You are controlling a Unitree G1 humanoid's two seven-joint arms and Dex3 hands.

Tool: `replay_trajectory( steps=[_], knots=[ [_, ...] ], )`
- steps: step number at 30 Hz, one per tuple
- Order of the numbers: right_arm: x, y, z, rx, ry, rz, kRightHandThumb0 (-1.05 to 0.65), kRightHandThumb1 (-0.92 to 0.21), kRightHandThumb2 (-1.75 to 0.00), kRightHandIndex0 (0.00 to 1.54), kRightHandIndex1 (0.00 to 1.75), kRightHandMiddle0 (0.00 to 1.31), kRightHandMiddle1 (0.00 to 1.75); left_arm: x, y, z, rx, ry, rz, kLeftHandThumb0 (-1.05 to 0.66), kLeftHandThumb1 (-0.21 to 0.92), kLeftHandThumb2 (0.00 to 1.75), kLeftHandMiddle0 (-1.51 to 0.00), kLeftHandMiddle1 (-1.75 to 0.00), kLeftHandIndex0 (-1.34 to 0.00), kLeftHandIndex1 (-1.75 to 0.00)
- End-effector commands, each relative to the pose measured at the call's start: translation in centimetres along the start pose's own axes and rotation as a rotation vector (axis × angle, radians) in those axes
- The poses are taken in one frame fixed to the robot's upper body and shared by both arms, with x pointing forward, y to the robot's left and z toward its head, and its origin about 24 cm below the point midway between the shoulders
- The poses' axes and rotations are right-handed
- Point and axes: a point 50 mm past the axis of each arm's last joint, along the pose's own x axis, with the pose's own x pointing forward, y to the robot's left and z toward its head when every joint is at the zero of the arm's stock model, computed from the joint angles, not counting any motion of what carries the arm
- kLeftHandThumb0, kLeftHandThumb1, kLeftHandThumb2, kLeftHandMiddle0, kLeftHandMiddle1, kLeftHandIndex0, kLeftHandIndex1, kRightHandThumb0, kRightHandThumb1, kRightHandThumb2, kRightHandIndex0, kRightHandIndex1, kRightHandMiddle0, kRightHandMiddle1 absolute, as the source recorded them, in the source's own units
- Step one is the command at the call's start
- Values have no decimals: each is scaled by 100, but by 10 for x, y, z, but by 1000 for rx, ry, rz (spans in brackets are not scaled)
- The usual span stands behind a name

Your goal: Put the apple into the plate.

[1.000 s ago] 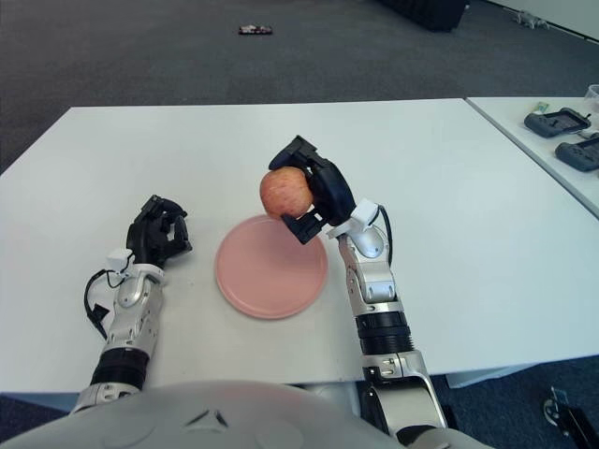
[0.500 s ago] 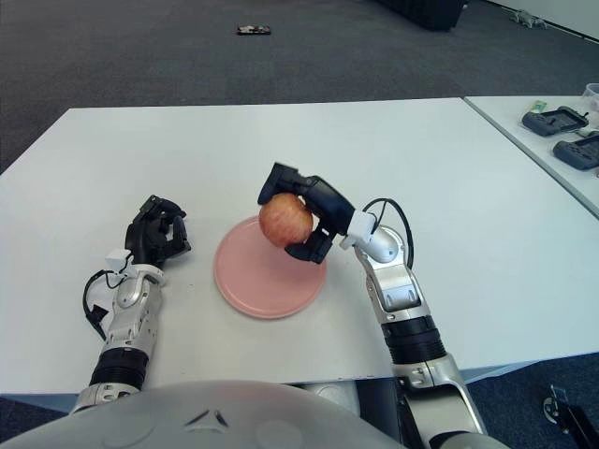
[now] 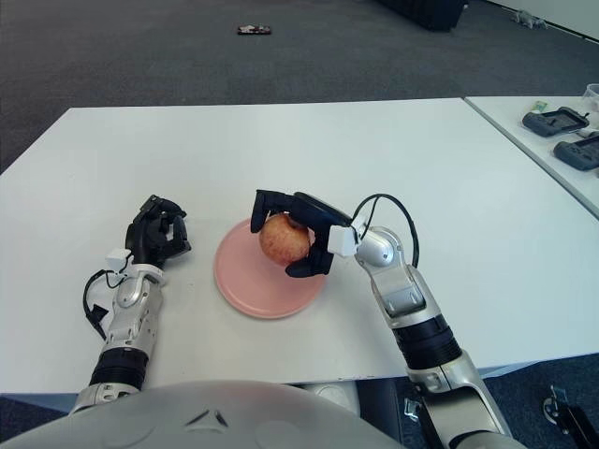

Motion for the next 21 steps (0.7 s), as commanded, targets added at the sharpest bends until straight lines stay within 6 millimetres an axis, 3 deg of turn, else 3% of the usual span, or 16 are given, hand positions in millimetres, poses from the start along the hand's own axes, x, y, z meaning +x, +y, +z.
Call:
replay_trajectory(
  steps=[1,2,3,4,5,7,9,11,13,14,17,21],
  knots=[
    [1,-3,6,-108,6,-8,-1,-10,-152,76,173,64,163,-9,7,-21,-8,114,34,-52,23,143,-119,-175,-68,-175],
    [0,-2,6,-121,14,-6,0,-31,-127,58,173,54,161,-9,7,-21,-7,114,34,-52,23,143,-119,-175,-68,-175],
    [0,-2,6,-138,21,5,0,-45,-110,46,174,47,159,-10,7,-21,-8,114,35,-52,23,143,-119,-175,-68,-175],
    [0,-1,6,-154,27,17,-10,-42,-110,37,163,37,156,-10,7,-21,-8,114,35,-52,23,144,-119,-175,-69,-175],
    [-1,-1,6,-166,31,26,-26,-37,-113,24,138,24,145,-10,7,-21,-8,114,35,-52,23,144,-119,-175,-69,-175],
    [-3,1,6,-202,40,42,-46,-34,-114,10,102,10,129,-10,7,-21,-9,113,36,-52,23,144,-119,-175,-69,-175],
    [-5,2,5,-226,43,47,-54,-34,-113,5,85,5,120,-10,7,-21,-9,113,36,-52,23,144,-119,-175,-69,-175],
    [-5,2,5,-279,25,42,-62,-38,-109,2,58,2,100,-9,7,-21,-8,116,37,-52,23,144,-119,-175,-69,-175],
    [-6,2,5,-318,9,37,-71,-47,-101,1,26,1,69,-9,7,-21,-8,118,38,-52,23,144,-118,-175,-69,-175],
    [-6,2,5,-336,5,33,-72,-48,-99,1,21,1,63,-9,7,-21,-7,121,39,-52,23,144,-118,-175,-69,-175],
    [-7,2,4,-362,-3,24,-81,-58,-90,0,5,0,23,-9,7,-21,-5,125,40,-52,23,144,-118,-175,-69,-175],
    [-7,3,4,-353,-9,11,-85,-62,-84,0,1,0,6,-9,7,-21,-7,124,40,-52,23,144,-118,-175,-69,-175]
  ],
)
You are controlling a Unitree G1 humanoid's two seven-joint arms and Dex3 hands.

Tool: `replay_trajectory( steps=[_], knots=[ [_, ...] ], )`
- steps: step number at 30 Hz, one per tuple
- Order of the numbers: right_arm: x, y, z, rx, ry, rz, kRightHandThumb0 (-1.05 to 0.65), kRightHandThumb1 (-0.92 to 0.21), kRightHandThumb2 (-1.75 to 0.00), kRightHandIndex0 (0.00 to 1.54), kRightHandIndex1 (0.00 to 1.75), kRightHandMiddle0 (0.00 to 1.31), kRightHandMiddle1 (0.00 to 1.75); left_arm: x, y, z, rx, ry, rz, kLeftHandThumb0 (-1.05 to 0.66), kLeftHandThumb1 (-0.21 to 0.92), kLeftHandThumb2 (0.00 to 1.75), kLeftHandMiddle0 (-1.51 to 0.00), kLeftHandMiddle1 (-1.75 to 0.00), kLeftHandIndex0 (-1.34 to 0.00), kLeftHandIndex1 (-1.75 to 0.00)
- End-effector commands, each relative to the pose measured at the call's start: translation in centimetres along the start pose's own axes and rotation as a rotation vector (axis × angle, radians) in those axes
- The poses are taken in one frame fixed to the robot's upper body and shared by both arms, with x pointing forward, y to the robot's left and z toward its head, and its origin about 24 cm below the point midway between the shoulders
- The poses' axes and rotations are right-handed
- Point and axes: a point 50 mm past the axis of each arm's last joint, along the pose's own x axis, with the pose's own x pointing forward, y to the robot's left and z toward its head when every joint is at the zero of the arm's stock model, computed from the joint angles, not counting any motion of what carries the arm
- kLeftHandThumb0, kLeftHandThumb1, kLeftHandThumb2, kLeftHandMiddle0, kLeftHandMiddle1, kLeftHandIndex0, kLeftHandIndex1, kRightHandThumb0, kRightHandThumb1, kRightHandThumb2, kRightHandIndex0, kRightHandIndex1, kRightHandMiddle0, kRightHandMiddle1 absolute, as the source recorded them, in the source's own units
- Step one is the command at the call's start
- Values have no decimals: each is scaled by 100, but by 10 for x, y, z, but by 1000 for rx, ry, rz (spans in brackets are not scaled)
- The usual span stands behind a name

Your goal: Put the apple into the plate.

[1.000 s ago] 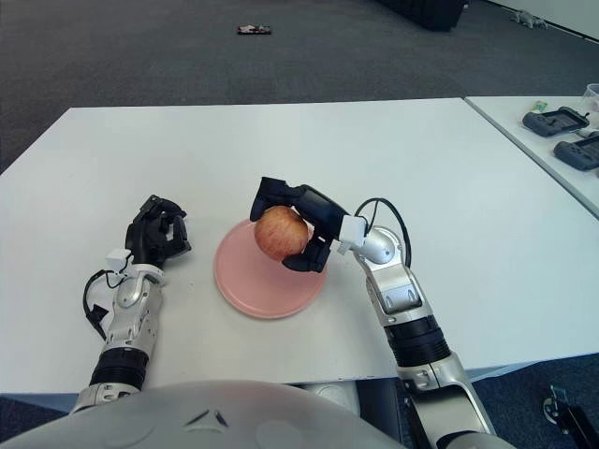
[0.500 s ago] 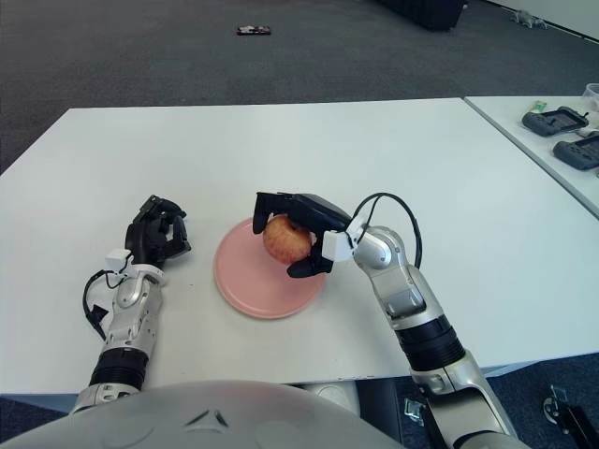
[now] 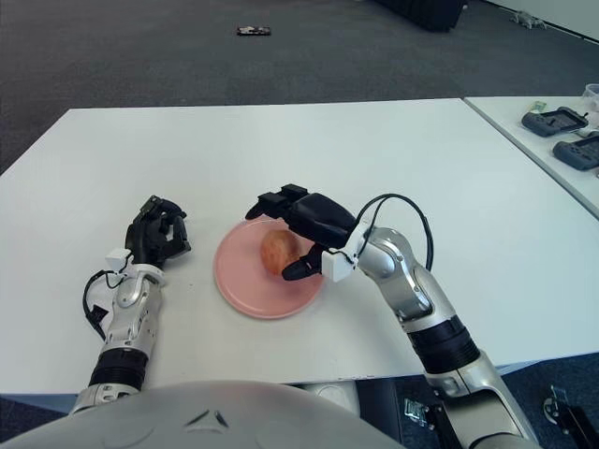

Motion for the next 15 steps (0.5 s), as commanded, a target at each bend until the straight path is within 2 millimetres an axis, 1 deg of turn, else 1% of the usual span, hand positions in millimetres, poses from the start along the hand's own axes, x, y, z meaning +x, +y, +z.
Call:
replay_trajectory(
  steps=[1,7,15],
  knots=[
    [-1,0,-2,-8,4,-7,-86,-62,-83,0,1,0,4,-9,7,-21,-8,110,36,-52,23,144,-118,-175,-69,-175],
    [-1,1,-1,17,5,-18,-84,-60,-78,0,0,0,0,-9,7,-20,-7,104,33,-52,23,144,-118,-175,-69,-175],
    [-2,2,-2,37,16,-12,-83,-57,-78,0,0,0,0,-9,8,-20,-7,104,34,-52,23,143,-117,-175,-68,-175]
  ],
)
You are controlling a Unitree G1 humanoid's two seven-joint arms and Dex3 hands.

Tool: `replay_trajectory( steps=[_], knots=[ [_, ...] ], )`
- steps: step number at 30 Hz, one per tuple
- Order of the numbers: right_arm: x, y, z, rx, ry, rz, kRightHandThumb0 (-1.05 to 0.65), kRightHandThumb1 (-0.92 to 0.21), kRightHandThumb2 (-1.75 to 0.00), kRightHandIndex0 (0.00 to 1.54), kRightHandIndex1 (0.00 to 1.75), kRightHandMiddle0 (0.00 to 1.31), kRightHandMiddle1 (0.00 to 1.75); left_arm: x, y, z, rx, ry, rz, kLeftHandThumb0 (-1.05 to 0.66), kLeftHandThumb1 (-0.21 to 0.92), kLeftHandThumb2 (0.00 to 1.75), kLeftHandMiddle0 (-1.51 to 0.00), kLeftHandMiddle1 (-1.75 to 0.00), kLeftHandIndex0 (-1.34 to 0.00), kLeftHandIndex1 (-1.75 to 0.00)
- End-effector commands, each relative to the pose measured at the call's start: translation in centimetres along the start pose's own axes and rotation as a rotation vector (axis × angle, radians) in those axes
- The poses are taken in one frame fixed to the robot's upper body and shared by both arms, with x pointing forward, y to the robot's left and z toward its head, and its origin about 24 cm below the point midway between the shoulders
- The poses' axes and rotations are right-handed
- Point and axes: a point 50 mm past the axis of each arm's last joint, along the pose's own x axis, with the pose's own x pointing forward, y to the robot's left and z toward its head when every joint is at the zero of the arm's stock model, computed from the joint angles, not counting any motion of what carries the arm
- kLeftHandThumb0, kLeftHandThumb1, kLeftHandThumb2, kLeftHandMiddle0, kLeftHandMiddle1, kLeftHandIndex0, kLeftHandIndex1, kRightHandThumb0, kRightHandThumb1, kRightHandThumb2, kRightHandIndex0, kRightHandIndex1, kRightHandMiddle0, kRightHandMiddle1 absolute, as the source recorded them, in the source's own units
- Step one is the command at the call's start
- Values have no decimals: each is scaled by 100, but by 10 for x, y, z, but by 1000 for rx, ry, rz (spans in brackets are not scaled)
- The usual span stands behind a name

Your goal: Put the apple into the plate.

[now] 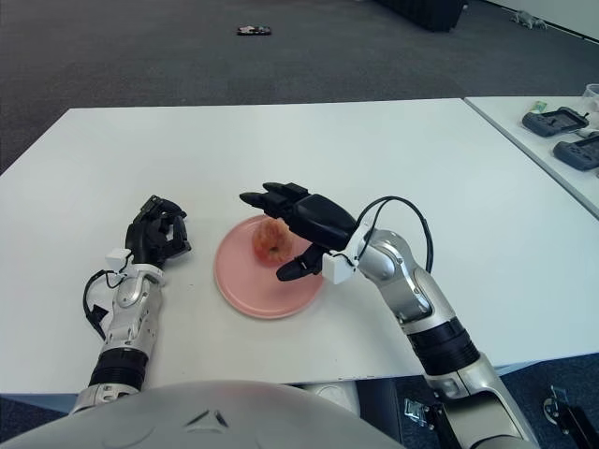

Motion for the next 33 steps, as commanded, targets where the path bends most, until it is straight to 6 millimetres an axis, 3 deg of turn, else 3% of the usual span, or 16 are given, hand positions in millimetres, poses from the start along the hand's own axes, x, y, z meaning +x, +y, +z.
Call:
replay_trajectory(
  steps=[1,9,18,25,29,33],
  knots=[
    [-1,-1,-1,13,6,-3,-83,-57,-78,0,0,0,0,-9,7,-21,-9,107,33,-52,23,143,-117,-175,-68,-175],
    [-2,-1,0,35,2,-28,-86,-58,-78,0,0,0,0,-9,8,-21,-13,108,32,-51,26,140,-116,-175,-66,-175],
    [-5,-7,-1,134,-10,-118,-102,-78,-64,0,0,0,0,-9,7,-21,-5,100,30,-51,24,142,-118,-175,-67,-175],
    [-12,-8,-14,327,70,-379,-99,-89,-65,0,0,0,0,-9,7,-21,-5,99,26,-51,24,143,-118,-175,-68,-175],
    [-14,-5,-18,381,117,-553,-88,-86,-72,0,20,0,53,-9,7,-21,-7,100,26,-51,24,143,-117,-175,-68,-175],
    [-17,-2,-22,398,176,-712,-75,-77,-88,0,65,0,105,-9,8,-21,-10,100,27,-51,24,142,-116,-175,-68,-175]
  ],
)
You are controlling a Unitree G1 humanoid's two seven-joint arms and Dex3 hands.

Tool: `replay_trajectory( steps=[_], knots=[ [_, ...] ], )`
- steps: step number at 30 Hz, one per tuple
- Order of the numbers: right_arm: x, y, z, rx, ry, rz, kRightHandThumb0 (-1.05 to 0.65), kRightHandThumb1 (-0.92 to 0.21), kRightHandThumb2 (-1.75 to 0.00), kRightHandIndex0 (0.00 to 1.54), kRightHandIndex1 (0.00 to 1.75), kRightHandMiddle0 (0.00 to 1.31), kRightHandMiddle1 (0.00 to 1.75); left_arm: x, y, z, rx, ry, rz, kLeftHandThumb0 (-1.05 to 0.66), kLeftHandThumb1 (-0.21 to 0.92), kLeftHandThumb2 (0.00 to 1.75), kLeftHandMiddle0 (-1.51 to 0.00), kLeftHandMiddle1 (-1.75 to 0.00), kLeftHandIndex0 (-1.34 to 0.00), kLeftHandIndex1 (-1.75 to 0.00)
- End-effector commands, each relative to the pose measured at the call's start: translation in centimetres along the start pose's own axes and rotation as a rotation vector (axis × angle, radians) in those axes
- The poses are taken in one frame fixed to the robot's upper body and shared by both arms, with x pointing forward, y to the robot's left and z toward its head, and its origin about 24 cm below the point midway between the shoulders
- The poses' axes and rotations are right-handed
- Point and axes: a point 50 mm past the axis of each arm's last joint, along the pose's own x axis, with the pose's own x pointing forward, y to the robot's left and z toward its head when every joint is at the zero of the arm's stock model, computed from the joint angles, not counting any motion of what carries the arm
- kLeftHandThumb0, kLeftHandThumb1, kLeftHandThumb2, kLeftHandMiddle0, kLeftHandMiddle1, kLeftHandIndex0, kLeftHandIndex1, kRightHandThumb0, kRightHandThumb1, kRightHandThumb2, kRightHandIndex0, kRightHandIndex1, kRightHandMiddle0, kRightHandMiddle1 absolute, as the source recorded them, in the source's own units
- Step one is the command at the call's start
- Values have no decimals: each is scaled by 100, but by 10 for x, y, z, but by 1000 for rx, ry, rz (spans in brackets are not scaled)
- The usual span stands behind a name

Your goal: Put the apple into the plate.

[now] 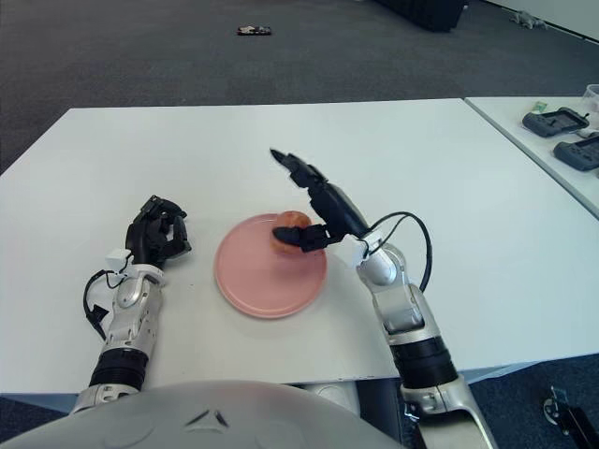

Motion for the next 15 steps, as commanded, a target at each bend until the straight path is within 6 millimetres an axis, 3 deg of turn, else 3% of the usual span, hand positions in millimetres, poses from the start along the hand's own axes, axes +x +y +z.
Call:
replay_trajectory(
  steps=[1,6,9,15],
  knots=[
    [-4,-2,-7,9,43,-139,-74,-76,-91,0,70,0,110,-9,7,-21,-9,103,30,-51,24,142,-116,-175,-67,-175],
    [-10,-7,-19,39,83,-269,-61,-72,-108,0,107,0,146,-9,7,-20,-9,102,26,-51,24,142,-116,-175,-67,-175],
    [-13,-10,-29,47,104,-300,-54,-70,-116,3,120,3,154,-9,7,-21,-7,103,27,-51,24,142,-116,-175,-67,-175],
    [-18,-7,-36,84,159,-359,-43,-68,-127,9,127,5,158,-9,7,-21,7,104,27,-51,25,141,-117,-175,-67,-175]
  ],
)
